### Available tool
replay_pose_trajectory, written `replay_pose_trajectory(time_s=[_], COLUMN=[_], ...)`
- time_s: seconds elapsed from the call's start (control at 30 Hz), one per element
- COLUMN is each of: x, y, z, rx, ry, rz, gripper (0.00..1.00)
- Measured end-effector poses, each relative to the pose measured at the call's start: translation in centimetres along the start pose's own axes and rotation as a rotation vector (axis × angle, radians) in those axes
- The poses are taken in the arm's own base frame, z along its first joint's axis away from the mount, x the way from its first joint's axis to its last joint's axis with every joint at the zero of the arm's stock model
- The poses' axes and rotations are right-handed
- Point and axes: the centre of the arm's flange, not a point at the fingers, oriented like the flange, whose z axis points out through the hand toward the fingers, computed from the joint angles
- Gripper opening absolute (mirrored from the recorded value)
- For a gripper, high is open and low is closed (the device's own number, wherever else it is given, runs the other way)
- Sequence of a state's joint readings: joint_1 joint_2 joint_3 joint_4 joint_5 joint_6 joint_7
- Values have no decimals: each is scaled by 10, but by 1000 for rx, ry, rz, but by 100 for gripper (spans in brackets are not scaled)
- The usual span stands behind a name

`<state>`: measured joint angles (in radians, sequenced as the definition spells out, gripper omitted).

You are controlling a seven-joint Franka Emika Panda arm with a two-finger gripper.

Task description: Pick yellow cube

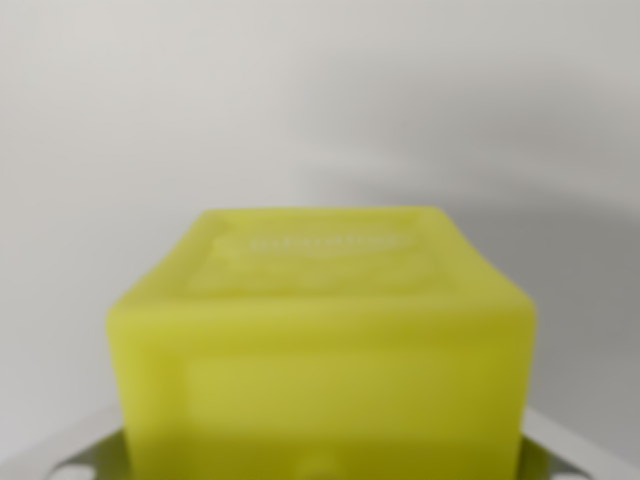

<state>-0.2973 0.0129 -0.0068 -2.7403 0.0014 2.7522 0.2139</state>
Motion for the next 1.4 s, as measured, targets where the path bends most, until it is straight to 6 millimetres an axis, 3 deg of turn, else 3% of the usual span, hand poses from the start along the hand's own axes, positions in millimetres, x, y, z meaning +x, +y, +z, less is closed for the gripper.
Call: replay_pose_trajectory(time_s=[1.4], x=[0], y=[0], z=[-105], rx=[0], ry=[-1], rz=[0], gripper=[0])
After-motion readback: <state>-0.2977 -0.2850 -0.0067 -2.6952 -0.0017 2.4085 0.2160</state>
